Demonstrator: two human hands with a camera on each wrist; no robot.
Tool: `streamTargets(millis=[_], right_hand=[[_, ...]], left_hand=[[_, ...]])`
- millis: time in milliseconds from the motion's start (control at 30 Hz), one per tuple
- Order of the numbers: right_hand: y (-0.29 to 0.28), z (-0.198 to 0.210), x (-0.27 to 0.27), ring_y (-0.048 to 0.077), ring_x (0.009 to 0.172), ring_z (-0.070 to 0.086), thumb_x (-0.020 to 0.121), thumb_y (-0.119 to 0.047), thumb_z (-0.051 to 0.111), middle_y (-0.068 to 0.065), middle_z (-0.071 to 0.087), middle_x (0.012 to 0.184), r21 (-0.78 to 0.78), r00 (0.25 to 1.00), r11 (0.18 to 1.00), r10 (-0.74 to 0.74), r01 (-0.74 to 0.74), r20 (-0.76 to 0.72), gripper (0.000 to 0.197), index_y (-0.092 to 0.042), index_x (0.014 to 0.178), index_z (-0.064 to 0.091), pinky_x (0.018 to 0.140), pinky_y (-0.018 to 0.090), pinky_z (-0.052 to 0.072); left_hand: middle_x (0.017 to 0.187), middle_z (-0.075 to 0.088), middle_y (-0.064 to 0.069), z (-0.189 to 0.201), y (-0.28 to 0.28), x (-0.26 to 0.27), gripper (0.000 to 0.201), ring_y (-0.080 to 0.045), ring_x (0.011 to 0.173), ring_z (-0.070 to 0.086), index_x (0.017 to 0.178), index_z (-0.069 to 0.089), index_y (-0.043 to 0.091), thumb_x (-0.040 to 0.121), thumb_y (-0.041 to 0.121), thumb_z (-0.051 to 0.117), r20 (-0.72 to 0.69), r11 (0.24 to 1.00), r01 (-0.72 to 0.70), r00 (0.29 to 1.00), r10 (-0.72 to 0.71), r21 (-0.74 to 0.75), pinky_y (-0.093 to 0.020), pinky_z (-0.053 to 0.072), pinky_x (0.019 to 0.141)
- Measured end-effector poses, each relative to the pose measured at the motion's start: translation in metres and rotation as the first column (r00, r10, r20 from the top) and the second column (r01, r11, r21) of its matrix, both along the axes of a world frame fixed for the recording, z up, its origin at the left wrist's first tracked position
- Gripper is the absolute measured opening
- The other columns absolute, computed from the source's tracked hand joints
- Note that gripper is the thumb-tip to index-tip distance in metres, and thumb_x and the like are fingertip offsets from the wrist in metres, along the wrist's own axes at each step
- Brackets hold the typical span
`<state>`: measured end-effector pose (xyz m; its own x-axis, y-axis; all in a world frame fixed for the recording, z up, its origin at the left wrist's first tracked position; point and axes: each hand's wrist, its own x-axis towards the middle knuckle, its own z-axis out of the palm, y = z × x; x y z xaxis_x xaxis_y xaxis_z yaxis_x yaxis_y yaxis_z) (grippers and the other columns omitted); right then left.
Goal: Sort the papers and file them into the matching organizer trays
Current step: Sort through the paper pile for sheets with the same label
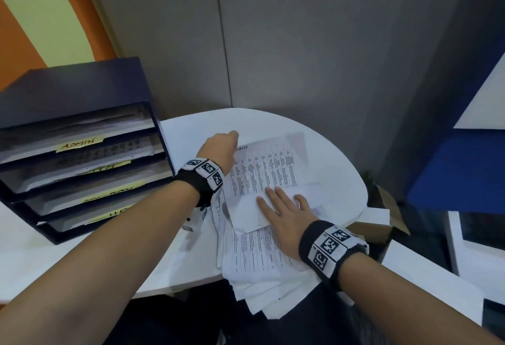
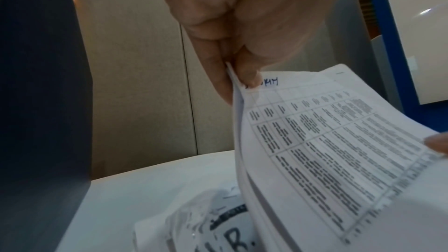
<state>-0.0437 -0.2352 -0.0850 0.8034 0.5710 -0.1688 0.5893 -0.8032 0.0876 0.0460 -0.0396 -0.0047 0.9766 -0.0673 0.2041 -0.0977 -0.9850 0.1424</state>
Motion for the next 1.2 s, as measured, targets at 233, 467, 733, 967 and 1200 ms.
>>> streamTargets(millis=[233, 467, 733, 967, 1200], right_hand=[[0.002, -0.004, 0.002, 0.027, 0.147, -0.013, 0.093, -0.023, 0.037, 0.011, -0.023, 0.157, -0.008, 0.999, 1.000, 0.021, -0.021, 0.031, 0.076, -0.021, 0.151, -0.012, 0.114, 0.051, 0.003], [0.004, -0.003, -0.003, 0.027, 0.146, -0.016, 0.086, -0.012, 0.039, 0.007, -0.032, 0.154, -0.010, 0.998, 0.998, 0.059, -0.059, -0.004, 0.086, -0.023, 0.150, -0.018, 0.114, 0.050, 0.005], [0.005, 0.007, -0.006, 0.029, 0.143, -0.024, 0.084, -0.013, 0.036, 0.008, -0.040, 0.149, 0.028, 0.999, 0.999, 0.026, -0.028, 0.043, 0.089, -0.021, 0.147, -0.027, 0.116, 0.051, 0.003], [0.008, 0.009, -0.003, 0.027, 0.141, -0.030, 0.077, -0.009, 0.042, 0.006, -0.047, 0.145, 0.092, 0.997, 0.996, 0.004, -0.012, 0.083, 0.103, -0.024, 0.142, -0.036, 0.114, 0.052, -0.001], [0.007, 0.015, 0.001, 0.023, 0.144, -0.022, 0.081, -0.014, 0.046, 0.003, -0.045, 0.146, 0.186, 0.996, 0.981, -0.065, 0.052, 0.063, 0.102, -0.025, 0.142, -0.036, 0.116, 0.047, 0.006]], left_hand=[[0.091, 0.056, -0.006, 0.013, 0.007, -0.004, 0.018, -0.030, 0.078, 0.050, 0.097, 0.047, 0.013, 0.088, -0.003, 0.044, 0.154, 0.996, 0.008, 0.988, 0.006, -0.088, -0.035, 0.039, 0.065], [0.086, 0.052, -0.001, 0.060, 0.021, -0.010, 0.014, -0.025, 0.074, 0.047, 0.092, 0.048, 0.012, 0.093, -0.001, 0.043, 0.349, 0.988, 0.012, 0.936, 0.043, -0.153, -0.033, 0.033, 0.063], [0.086, 0.059, -0.002, 0.104, 0.039, -0.027, 0.009, -0.025, 0.075, 0.052, 0.091, 0.052, 0.011, 0.094, 0.004, 0.046, 0.542, 0.981, 0.084, 0.840, 0.025, -0.176, -0.037, 0.043, 0.064], [0.083, 0.062, -0.005, 0.151, 0.062, -0.044, 0.016, -0.022, 0.074, 0.057, 0.087, 0.055, 0.009, 0.084, -0.002, 0.044, 0.755, 0.966, 0.134, 0.650, 0.083, -0.221, -0.043, 0.049, 0.065], [0.083, 0.058, -0.007, 0.195, 0.087, -0.064, 0.029, -0.024, 0.075, 0.056, 0.089, 0.047, 0.021, 0.080, -0.005, 0.038, 0.856, 0.952, 0.189, 0.503, 0.116, -0.240, -0.036, 0.049, 0.065]])
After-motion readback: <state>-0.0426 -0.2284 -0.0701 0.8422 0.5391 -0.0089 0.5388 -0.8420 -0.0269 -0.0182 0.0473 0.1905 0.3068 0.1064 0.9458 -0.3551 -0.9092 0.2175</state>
